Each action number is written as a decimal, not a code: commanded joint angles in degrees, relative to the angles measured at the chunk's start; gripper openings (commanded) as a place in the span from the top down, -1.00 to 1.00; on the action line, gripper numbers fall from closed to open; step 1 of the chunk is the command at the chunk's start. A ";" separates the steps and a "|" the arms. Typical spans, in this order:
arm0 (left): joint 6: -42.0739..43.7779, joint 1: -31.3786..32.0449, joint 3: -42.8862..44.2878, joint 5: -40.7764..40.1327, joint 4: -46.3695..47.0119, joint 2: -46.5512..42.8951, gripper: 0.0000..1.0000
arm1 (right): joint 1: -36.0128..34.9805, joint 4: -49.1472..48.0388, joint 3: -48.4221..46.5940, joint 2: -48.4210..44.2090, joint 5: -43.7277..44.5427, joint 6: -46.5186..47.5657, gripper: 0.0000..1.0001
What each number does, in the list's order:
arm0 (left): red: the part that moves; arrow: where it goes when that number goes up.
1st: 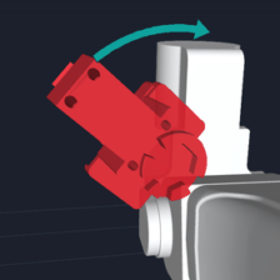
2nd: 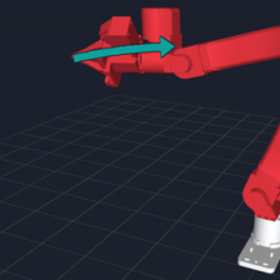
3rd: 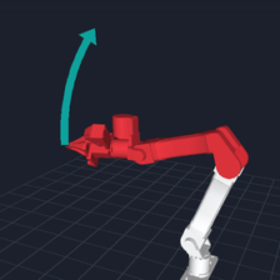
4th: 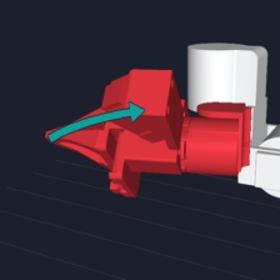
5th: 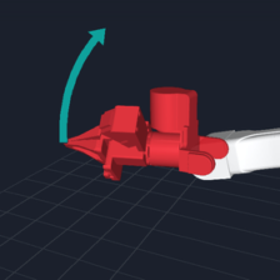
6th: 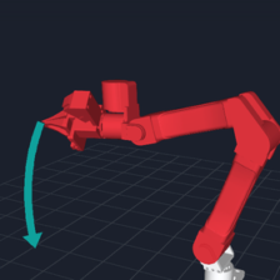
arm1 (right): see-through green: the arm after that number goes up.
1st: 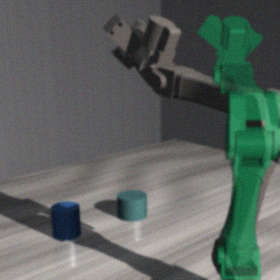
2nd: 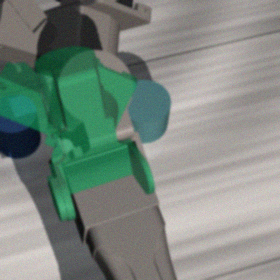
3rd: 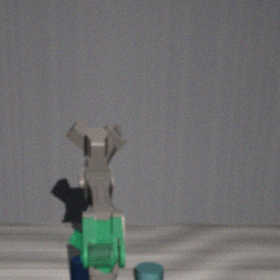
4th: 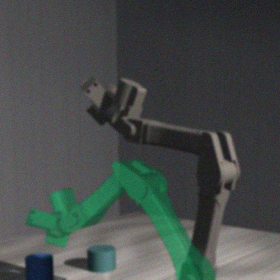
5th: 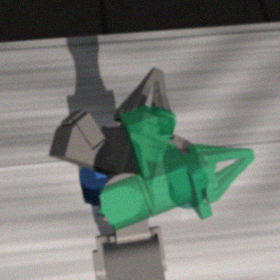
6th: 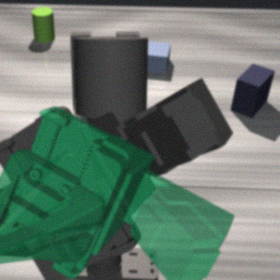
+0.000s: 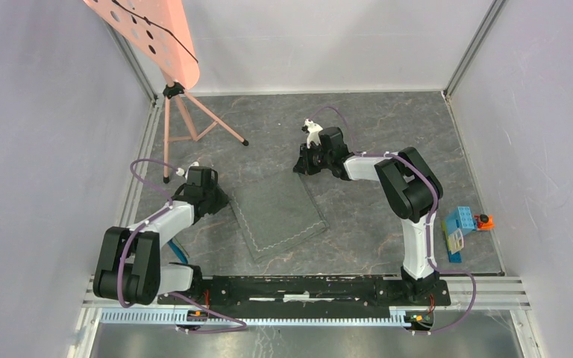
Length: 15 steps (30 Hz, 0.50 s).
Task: Fold the napkin into a case and place the utensils inside
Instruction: Smooth out the lower triangle-folded napkin at the center of the board.
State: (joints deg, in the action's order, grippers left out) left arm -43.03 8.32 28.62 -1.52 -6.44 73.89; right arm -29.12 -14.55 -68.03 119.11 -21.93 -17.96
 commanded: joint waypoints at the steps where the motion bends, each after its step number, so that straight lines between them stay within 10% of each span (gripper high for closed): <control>1: -1.36 -0.27 -0.60 -2.88 -0.09 0.97 0.34 | 0.50 2.42 -1.63 0.42 2.82 1.31 0.68; 15: -2.31 -0.31 3.44 12.30 -2.78 -9.99 0.22 | -0.76 18.21 -8.75 -7.72 3.18 5.80 -0.15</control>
State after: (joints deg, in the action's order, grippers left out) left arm -43.05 8.32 30.55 2.13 -11.92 62.54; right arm -29.12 -3.92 -73.63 118.08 -20.75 -15.44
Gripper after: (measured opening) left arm 0.393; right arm 0.539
